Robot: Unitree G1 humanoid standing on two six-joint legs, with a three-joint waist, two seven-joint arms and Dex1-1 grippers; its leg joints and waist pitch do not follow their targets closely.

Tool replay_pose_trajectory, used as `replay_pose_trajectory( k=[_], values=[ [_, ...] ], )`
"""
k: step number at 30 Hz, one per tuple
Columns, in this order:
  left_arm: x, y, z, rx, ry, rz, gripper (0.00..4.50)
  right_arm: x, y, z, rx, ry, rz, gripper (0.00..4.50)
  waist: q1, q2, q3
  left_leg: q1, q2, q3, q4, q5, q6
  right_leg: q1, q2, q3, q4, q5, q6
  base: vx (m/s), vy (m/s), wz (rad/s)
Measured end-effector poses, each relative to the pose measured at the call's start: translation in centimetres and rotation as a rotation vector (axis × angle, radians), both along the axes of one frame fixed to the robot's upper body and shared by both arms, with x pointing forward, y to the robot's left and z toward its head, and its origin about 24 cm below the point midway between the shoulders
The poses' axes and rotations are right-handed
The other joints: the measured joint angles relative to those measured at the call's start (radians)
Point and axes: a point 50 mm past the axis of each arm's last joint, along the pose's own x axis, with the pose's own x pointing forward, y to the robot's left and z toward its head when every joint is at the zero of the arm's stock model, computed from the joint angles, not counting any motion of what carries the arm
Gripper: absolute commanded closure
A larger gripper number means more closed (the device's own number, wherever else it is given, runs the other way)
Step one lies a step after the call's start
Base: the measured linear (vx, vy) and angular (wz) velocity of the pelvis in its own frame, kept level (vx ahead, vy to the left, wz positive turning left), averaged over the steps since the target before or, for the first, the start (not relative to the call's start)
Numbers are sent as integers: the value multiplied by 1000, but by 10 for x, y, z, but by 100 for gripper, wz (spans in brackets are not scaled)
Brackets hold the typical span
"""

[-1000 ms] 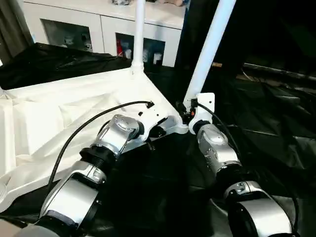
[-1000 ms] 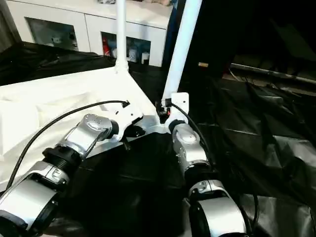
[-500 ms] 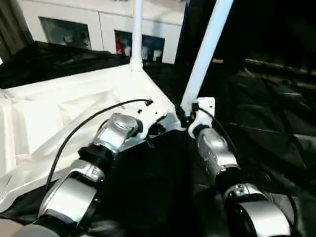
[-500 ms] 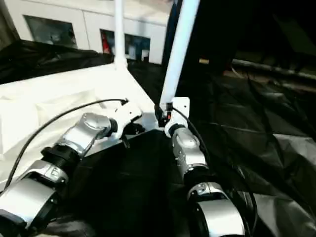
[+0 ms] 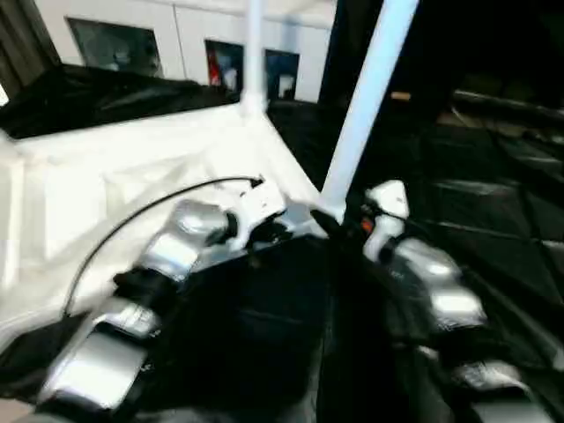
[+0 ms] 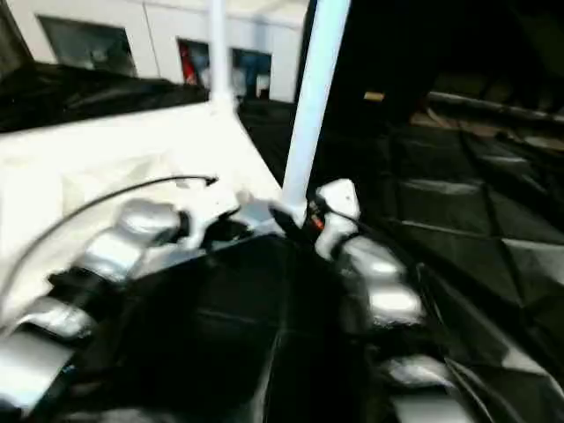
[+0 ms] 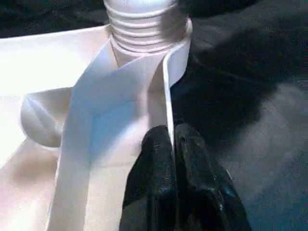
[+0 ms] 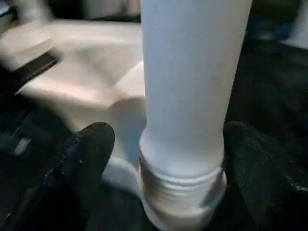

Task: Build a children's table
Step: Insert table leg to table base, then rotate leg to tighten

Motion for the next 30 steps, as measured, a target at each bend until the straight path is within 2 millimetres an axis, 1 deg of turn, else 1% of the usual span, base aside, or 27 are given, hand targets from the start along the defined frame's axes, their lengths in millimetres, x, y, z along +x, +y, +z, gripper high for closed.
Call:
replay_pose_trajectory(
  k=[3,5,8,11,13,17,18,21,22,23,25,28,30],
  values=[
    [-10,7,-1,3,16,-84,450,-13,-11,4,-54,23,137,54,3,0,0,0,0,0,1,-1,2,0,0,0,1,-2,-3,0,0,0],
    [-16,8,-2,3,32,-130,450,-19,-16,6,-92,39,205,54,5,0,0,0,0,0,3,-1,2,1,0,0,2,-2,-3,0,0,0],
    [-24,8,-3,0,62,-194,450,-26,-16,6,-123,68,276,54,14,1,1,0,0,0,8,-1,1,0,-1,1,8,-3,-4,0,0,0],
    [-31,7,-4,-1,95,-250,450,-35,-16,3,-149,101,350,54,29,1,1,1,2,1,13,0,1,0,-1,0,12,-3,-4,0,0,0],
    [-35,5,-6,-1,104,-270,450,-37,-13,2,-151,111,381,54,31,1,1,1,3,4,15,1,-2,0,-2,1,14,-3,-4,0,0,0],
    [-36,5,-7,-1,115,-279,450,-38,-12,1,-164,123,399,54,31,1,1,1,3,5,18,2,-2,1,-2,2,18,-3,-4,0,0,0],
    [-36,6,-7,0,114,-279,450,-38,-12,1,-164,124,399,80,30,1,1,1,3,5,19,2,-2,1,-2,2,18,-2,-4,0,0,0],
    [-37,6,-6,0,114,-280,450,-38,-12,0,-165,125,390,90,31,1,1,1,4,5,19,3,-2,1,-2,2,19,-3,-3,0,0,0],
    [-38,6,-6,0,113,-280,450,-38,-12,0,-165,126,390,113,31,1,1,1,4,5,19,3,-2,1,-2,1,19,-3,-3,0,0,0],
    [-38,6,-6,0,113,-280,450,-38,-12,0,-165,128,390,124,31,1,1,1,4,5,19,3,-1,0,-2,1,20,-3,-3,0,0,0],
    [-38,6,-6,0,113,-282,450,-38,-12,0,-166,130,387,133,32,1,1,1,4,5,19,3,-1,0,-2,1,20,-3,-3,0,0,0],
    [-39,6,-7,0,115,-281,450,-38,-12,0,-167,130,388,164,32,1,1,1,4,5,21,3,-1,0,-2,1,22,-3,-3,0,0,0],
    [-39,6,-7,0,118,-278,450,-38,-12,0,-167,132,388,167,32,1,1,1,4,5,23,3,-1,0,-2,2,24,-3,-3,0,0,0]
  ],
)
